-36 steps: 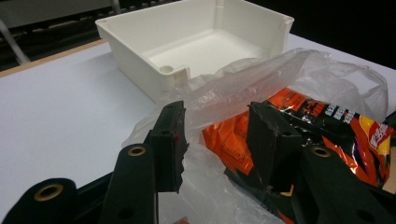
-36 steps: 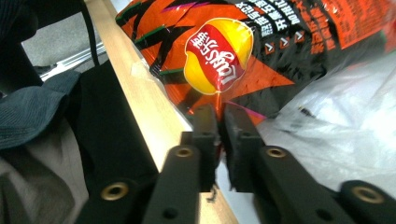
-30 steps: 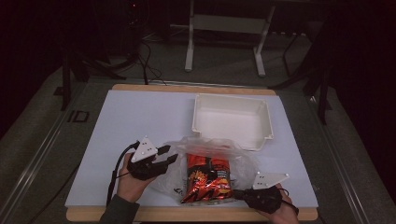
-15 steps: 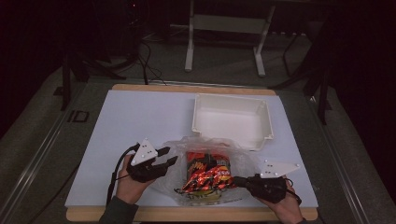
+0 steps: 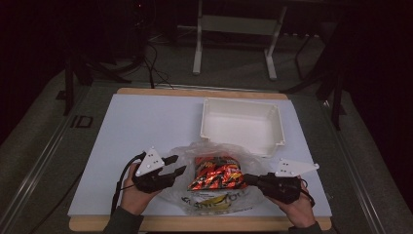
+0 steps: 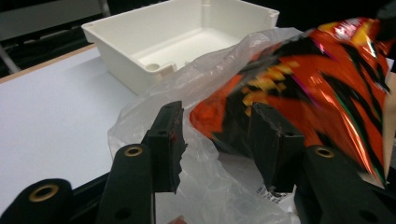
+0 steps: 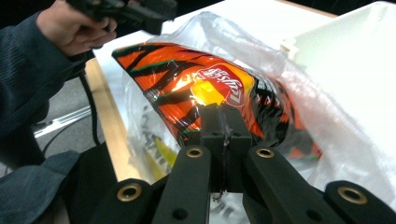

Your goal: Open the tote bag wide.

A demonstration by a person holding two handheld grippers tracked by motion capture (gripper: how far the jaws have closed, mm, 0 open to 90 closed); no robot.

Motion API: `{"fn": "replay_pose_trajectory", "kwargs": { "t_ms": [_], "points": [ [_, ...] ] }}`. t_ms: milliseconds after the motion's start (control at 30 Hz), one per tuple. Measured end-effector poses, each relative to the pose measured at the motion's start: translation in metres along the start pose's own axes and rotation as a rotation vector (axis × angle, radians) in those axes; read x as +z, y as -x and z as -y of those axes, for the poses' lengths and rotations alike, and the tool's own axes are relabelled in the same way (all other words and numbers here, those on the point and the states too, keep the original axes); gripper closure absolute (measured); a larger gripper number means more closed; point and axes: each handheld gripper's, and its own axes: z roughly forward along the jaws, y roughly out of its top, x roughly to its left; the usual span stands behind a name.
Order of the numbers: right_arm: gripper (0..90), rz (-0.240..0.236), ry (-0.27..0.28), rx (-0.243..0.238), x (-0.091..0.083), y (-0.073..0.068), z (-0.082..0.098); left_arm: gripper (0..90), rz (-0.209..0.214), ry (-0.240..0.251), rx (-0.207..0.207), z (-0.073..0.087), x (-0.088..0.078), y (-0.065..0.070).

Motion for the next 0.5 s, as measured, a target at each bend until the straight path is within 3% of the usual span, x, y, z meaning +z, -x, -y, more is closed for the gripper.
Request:
{"fn": "replay_pose_trajectory", "kwargs": {
  "t_ms": [400,433,500],
  "points": [
    [90.0,0.015,0.048,0.036,0.0,0.008,-0.011,51.7,0.053,0.005,0.031,0.008,-0.005,0.003],
    [89.9,0.02,0.053,0.038,0.0,0.01,-0.013,50.2,0.083,-0.004,0.051,0.008,-0.003,0.006],
    [89.9,0.022,0.058,0.04,0.0,0.011,-0.014,48.7,0.097,-0.005,0.059,0.008,-0.002,0.007]
  ]
}}
